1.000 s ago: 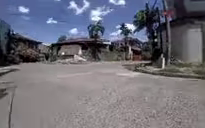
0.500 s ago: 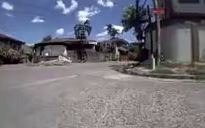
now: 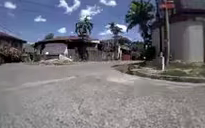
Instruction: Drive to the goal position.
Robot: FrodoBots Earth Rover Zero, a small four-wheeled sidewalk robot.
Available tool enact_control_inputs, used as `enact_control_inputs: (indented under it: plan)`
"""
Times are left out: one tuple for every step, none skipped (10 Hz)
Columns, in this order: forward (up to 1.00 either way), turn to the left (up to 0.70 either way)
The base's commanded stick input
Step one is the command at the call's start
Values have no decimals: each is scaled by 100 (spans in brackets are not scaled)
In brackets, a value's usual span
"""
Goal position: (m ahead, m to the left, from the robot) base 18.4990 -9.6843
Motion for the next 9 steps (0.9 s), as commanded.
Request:
enact_control_inputs:
  plan:
    - [100,0]
    - [100,0]
    - [100,0]
    - [100,0]
    - [100,0]
    - [100,0]
    - [100,0]
    - [100,0]
    - [100,0]
